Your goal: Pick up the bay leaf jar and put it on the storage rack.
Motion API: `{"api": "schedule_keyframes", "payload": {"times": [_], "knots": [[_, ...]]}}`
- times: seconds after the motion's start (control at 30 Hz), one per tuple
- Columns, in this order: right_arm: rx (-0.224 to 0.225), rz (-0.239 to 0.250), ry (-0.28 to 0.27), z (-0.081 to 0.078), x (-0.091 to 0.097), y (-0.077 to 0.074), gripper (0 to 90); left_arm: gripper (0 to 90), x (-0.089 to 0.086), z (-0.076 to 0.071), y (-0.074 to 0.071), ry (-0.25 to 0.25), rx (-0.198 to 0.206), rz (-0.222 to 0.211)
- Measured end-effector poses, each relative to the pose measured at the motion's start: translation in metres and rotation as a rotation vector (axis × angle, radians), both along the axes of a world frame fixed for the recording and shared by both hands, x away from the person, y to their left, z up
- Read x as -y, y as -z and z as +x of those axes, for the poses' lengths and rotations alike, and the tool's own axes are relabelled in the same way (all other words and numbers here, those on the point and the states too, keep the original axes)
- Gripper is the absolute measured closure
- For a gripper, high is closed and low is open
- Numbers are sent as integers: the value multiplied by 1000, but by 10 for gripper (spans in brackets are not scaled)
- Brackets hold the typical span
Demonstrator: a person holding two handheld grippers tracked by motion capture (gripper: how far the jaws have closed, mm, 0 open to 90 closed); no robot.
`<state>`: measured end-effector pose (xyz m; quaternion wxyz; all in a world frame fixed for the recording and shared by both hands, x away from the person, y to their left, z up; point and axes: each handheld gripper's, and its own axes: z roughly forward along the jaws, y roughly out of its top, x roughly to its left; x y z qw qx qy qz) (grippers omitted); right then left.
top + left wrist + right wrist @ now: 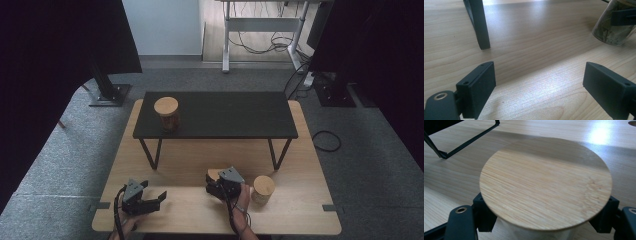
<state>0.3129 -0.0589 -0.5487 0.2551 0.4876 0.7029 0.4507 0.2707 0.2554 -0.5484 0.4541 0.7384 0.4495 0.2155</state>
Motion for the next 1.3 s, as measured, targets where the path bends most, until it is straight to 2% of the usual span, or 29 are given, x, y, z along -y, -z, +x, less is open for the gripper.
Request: {"api": "schedule_keyframes", "payload": {"times": [0.63,0.77,1.07,1.3], "knots": [[16,-21,7,-4,-1,-1,241,103,-1,1,0,3,-5,-8],[27,-4,-9,-7,0,-4,240,103,0,1,0,3,-3,-6],[77,-21,-20,-17,1,-10,241,103,0,1,0,1,-6,-5],[104,-14,-43,-25,5,-13,242,103,0,1,0,2,-5,1]]}}
